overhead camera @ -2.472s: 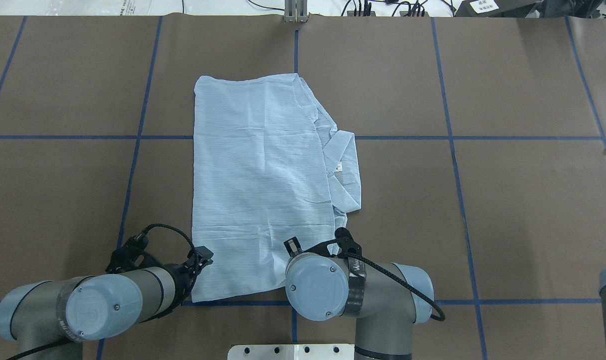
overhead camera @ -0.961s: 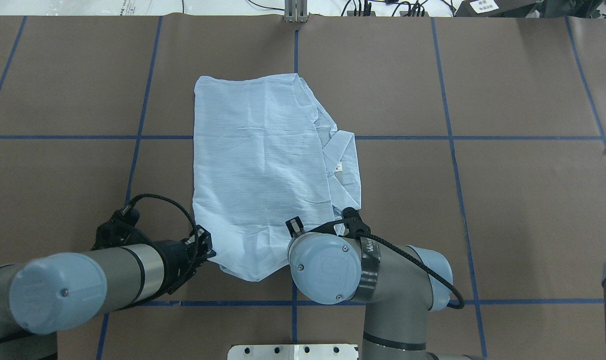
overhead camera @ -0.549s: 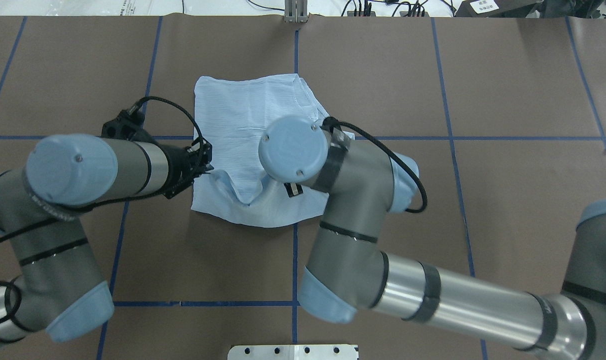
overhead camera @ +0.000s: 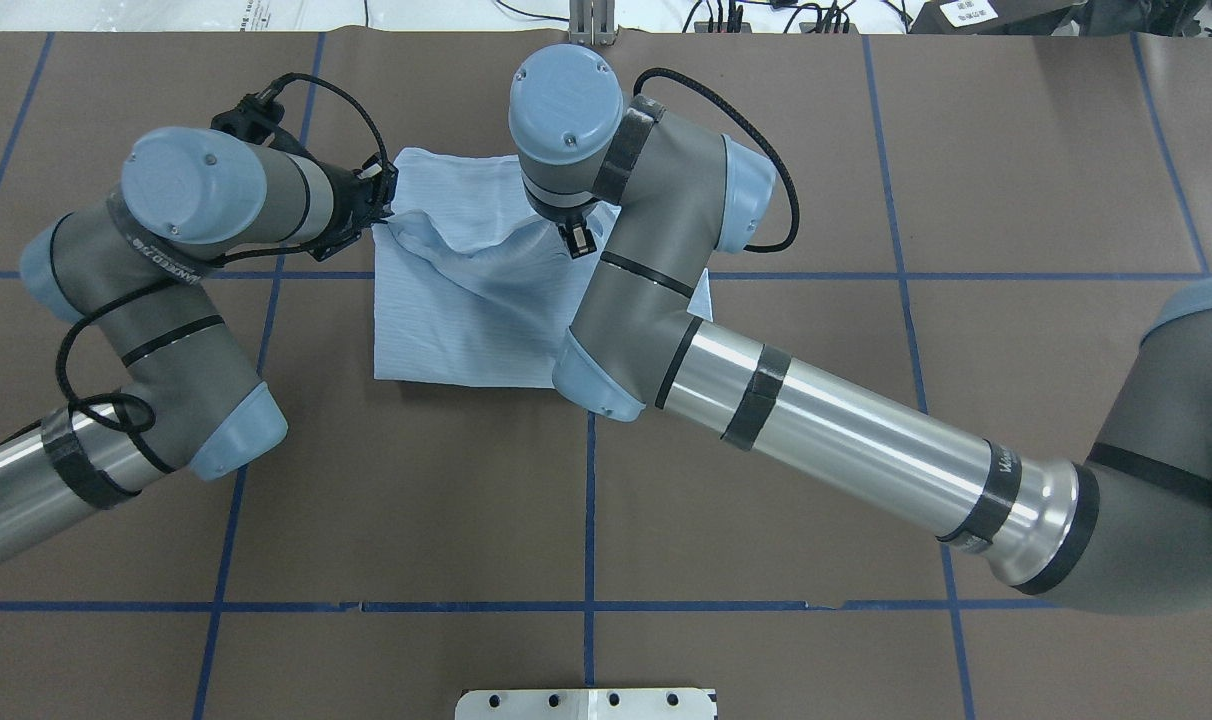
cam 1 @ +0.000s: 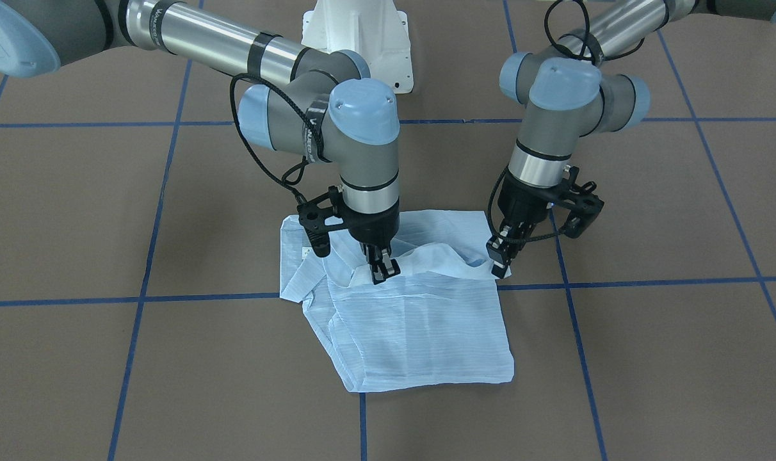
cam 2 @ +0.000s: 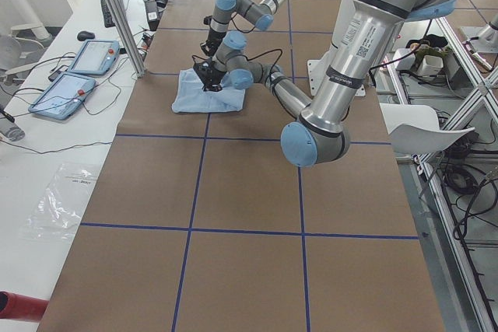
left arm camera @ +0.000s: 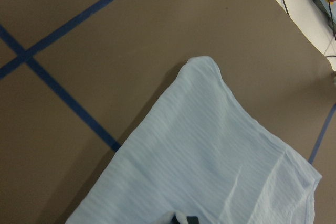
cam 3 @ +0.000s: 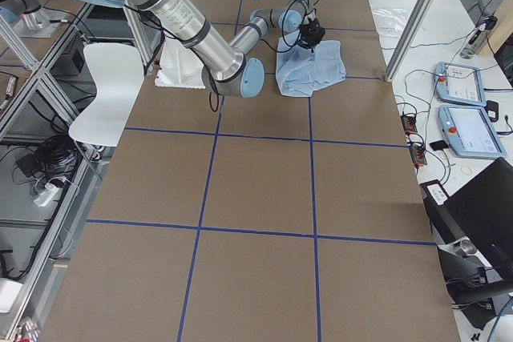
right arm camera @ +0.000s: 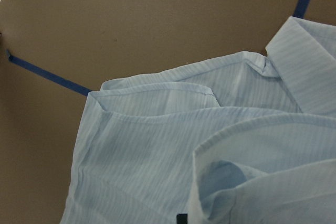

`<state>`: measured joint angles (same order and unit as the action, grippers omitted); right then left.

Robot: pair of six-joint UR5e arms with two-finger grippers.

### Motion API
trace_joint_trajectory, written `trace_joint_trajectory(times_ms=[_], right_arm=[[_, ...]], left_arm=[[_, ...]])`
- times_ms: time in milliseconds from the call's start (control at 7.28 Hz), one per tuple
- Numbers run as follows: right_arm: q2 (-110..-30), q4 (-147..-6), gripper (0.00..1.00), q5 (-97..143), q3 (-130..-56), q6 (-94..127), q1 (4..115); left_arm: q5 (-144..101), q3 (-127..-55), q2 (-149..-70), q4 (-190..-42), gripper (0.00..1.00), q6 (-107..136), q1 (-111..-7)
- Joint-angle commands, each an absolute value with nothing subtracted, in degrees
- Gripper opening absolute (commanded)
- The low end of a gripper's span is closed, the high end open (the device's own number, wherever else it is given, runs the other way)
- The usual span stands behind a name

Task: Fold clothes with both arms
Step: 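Lift the near edge with both grippers and fold it toward the collar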

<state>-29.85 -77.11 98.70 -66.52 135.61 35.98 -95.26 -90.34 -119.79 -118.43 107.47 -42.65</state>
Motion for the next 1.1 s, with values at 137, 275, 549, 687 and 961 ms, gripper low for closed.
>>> trace_joint_trajectory(times_ms=[137, 275, 549, 687, 961], right_arm=[[-28.22, -70.24, 0.0, 98.79, -57.94, 134.56, 37.61], [-27.78, -70.22, 0.0, 98.96, -57.31, 134.3, 38.57], [-27.51, -70.22, 0.0, 101.67, -57.13, 132.37, 41.91], [-27.34, -69.88, 0.0, 101.78, -55.56, 132.02, 42.1], [-26.19, -65.32, 0.0, 100.9, -50.64, 132.01, 42.1]], left_arm=[[-95.27, -75.89, -126.02, -127.32, 0.0, 105.56, -45.44], [-95.27, -72.2, -128.73, -128.66, 0.0, 105.56, -45.53], [-97.97, -71.72, -132.08, -128.58, 0.0, 104.42, -49.02], [-98.61, -68.67, -132.62, -128.93, 0.0, 102.93, -49.3], [-98.44, -64.36, -134.37, -131.31, 0.0, 101.95, -49.22]])
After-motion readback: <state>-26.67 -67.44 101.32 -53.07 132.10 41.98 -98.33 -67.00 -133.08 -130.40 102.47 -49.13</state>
